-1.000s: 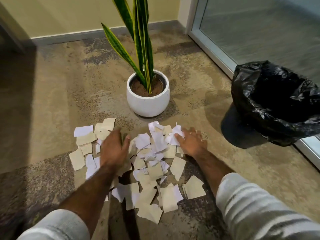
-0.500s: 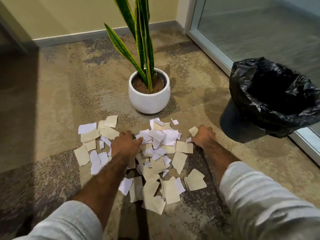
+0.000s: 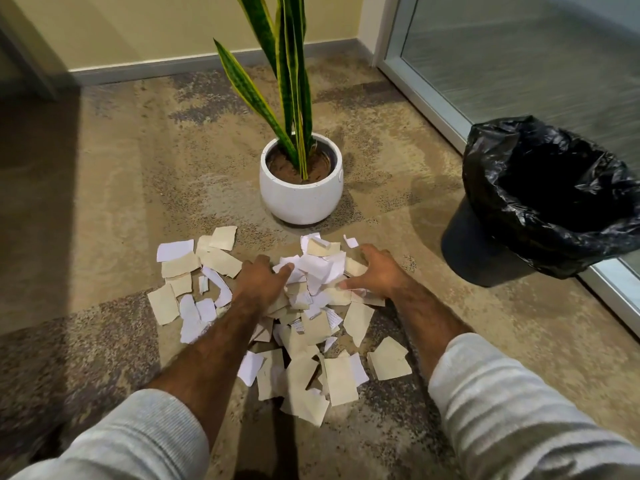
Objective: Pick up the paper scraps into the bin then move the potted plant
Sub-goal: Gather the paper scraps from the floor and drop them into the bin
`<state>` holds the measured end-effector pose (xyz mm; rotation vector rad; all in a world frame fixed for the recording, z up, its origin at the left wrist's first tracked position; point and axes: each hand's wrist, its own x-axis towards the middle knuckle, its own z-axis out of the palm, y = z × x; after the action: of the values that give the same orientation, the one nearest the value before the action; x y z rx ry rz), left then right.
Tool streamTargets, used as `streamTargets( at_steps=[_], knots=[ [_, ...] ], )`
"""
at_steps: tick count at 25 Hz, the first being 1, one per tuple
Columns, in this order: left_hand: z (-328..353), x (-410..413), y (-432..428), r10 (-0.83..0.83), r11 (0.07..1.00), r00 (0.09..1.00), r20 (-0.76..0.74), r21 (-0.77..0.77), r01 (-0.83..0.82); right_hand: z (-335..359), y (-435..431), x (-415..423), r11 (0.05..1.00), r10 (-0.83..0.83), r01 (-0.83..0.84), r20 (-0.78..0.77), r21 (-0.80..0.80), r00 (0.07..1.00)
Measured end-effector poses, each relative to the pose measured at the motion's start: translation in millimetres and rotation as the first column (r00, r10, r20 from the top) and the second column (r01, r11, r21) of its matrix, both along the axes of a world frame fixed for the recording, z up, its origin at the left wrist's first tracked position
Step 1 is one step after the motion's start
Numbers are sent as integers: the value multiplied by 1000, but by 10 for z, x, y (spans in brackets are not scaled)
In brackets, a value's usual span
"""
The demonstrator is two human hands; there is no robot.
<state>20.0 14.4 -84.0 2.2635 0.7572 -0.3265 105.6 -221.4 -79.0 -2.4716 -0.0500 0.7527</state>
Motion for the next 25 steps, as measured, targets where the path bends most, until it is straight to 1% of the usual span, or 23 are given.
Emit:
streamTargets(
  at_steps=[2, 4, 7, 8, 10, 12, 14, 16, 21, 23, 25],
  knots=[
    [23, -12, -24, -25, 998, 999, 27, -52, 27, 13, 101, -16, 992, 121, -120, 30, -48, 992],
    [51, -15, -40, -40, 991, 997, 67, -125, 48, -36, 261, -102, 977, 210, -207, 63, -53, 976],
    [94, -25, -74, 54, 931, 990, 129, -366, -3, -98, 449, -247, 971, 235, -231, 80, -55, 969],
    [113, -30, -91, 92, 902, 989, 118, -430, -33, -95, 477, -282, 974, 225, -224, 75, -24, 971],
    [146, -38, -119, 160, 846, 984, 78, -525, -96, -66, 514, -328, 978, 179, -182, 32, 105, 983],
    [160, -44, -133, 212, 790, 976, 37, -595, -149, -19, 570, -386, 967, 94, -83, -37, 242, 995],
    [175, -45, -131, 247, 755, 969, 10, -628, -186, 44, 637, -446, 936, -17, 58, -120, 348, 993],
    [196, -39, -120, 261, 755, 965, -2, -623, -205, 127, 682, -478, 898, -95, 169, -196, 406, 976],
    [373, 10, -116, 277, 780, 960, 48, -595, -195, 392, 673, -431, 875, -130, 175, -128, 452, 983],
    [506, 66, -152, 281, 766, 956, 83, -619, -172, 539, 650, -406, 856, -174, 213, -125, 471, 977],
    [671, 140, -214, 309, 760, 944, 112, -625, -175, 706, 623, -385, 806, -236, 285, -160, 519, 959]
  ],
)
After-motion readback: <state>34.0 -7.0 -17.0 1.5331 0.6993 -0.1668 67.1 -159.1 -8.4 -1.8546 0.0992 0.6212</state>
